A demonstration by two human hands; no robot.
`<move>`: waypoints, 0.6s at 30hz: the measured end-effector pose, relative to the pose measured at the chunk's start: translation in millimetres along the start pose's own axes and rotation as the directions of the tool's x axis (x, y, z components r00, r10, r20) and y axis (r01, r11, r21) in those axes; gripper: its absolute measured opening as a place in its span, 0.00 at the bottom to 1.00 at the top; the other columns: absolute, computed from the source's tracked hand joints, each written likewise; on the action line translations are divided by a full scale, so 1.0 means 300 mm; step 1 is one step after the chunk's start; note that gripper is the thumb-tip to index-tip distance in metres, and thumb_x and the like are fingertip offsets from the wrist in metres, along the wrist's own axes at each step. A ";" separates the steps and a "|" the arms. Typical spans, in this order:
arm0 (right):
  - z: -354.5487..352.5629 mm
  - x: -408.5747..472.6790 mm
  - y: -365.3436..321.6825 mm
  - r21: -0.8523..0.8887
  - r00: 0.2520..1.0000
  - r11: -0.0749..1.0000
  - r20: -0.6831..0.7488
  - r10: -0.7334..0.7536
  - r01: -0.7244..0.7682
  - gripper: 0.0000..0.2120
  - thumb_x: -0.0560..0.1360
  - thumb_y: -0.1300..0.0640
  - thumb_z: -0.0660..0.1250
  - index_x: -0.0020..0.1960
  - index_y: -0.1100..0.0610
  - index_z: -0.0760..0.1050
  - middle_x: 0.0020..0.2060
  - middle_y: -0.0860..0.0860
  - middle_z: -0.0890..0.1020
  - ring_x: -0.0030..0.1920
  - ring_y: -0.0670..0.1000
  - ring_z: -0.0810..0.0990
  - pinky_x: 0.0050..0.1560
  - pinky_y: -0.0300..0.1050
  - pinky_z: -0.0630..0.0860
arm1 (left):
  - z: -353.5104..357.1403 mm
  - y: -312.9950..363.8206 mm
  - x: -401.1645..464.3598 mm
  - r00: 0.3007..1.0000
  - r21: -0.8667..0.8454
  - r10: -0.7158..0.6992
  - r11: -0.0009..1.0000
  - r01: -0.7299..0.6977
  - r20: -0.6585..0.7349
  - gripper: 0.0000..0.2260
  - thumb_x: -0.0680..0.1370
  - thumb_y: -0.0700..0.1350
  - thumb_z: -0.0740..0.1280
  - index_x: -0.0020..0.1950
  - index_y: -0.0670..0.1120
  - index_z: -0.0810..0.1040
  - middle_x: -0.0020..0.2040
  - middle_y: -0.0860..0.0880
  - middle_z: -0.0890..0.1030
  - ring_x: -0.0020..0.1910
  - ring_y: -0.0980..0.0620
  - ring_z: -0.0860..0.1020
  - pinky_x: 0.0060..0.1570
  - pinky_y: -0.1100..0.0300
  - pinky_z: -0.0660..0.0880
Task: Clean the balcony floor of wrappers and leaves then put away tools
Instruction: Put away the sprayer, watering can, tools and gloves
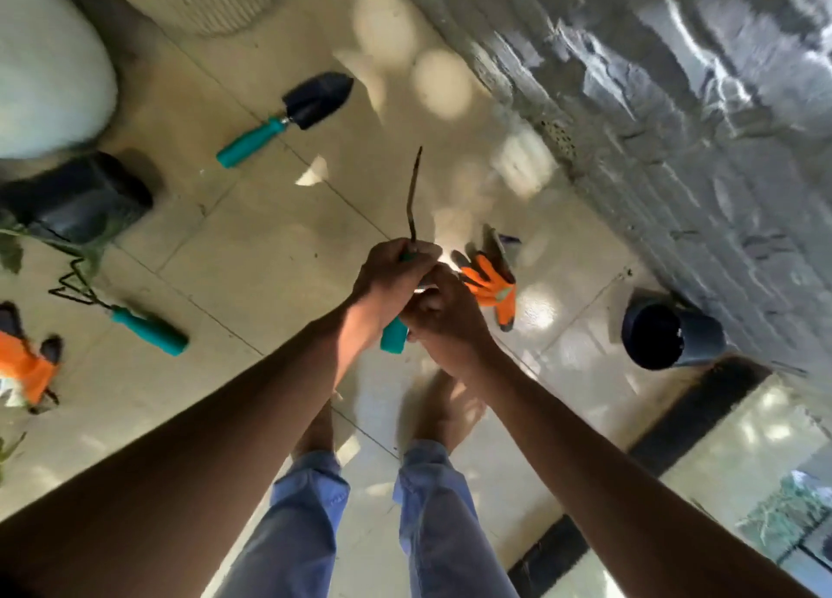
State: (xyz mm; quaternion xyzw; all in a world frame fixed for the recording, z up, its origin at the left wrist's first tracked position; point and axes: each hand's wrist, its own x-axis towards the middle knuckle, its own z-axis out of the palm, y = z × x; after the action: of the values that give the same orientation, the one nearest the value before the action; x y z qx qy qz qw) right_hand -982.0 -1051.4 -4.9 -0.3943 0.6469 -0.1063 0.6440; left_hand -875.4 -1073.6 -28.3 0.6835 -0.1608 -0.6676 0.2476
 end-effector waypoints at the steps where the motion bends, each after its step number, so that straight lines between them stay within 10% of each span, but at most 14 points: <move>1: 0.031 0.014 -0.013 -0.036 0.999 0.999 0.038 -0.028 0.029 0.19 0.65 0.50 0.71 0.53 0.56 0.74 0.46 0.52 0.83 0.42 0.52 0.84 0.35 0.50 0.81 | -0.034 0.004 -0.004 0.999 -0.075 0.002 0.997 -0.005 -0.039 0.08 0.71 0.49 0.72 0.46 0.47 0.85 0.49 0.40 0.86 0.49 0.41 0.85 0.48 0.47 0.81; 7: 0.156 0.173 -0.100 -0.349 0.977 0.917 0.149 -0.149 0.193 0.14 0.64 0.43 0.64 0.40 0.51 0.81 0.41 0.48 0.87 0.43 0.51 0.85 0.46 0.51 0.81 | -0.322 -0.036 0.059 0.940 -0.168 0.006 0.983 -0.068 -0.342 0.07 0.80 0.47 0.66 0.51 0.45 0.81 0.30 0.55 0.83 0.31 0.58 0.81 0.38 0.59 0.79; 11: 0.268 0.353 -0.161 -0.511 0.986 0.845 0.119 -0.114 0.159 0.06 0.68 0.50 0.58 0.35 0.50 0.69 0.34 0.44 0.75 0.45 0.53 0.76 0.48 0.42 0.72 | -0.506 -0.087 0.035 0.925 -0.168 -0.030 0.985 -0.037 -0.380 0.06 0.81 0.43 0.68 0.44 0.49 0.78 0.27 0.53 0.76 0.24 0.56 0.71 0.27 0.61 0.70; 14: 0.378 0.499 -0.212 -0.527 0.984 0.838 0.170 -0.058 0.141 0.01 0.75 0.52 0.61 0.46 0.46 0.70 0.37 0.38 0.75 0.48 0.47 0.75 0.51 0.36 0.68 | -0.596 -0.138 0.036 0.925 -0.166 -0.015 0.985 -0.052 -0.379 0.09 0.80 0.43 0.69 0.40 0.50 0.76 0.26 0.53 0.73 0.24 0.54 0.68 0.27 0.59 0.67; 18: 0.543 0.683 -0.273 -0.628 0.960 0.731 0.108 -0.259 0.268 0.23 0.80 0.54 0.63 0.74 0.52 0.69 0.63 0.54 0.81 0.63 0.59 0.79 0.58 0.46 0.73 | -0.679 -0.197 0.053 0.929 -0.131 0.002 0.990 -0.055 -0.371 0.08 0.79 0.42 0.69 0.41 0.48 0.76 0.27 0.53 0.72 0.25 0.55 0.68 0.26 0.62 0.68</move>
State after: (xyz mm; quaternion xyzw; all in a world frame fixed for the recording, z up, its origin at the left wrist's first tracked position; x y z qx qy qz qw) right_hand -773.3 -1178.1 -129.8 -0.6770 0.5778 0.0312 0.4548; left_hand -679.0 -1008.4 -77.2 0.7756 -0.0741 -0.5328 0.3302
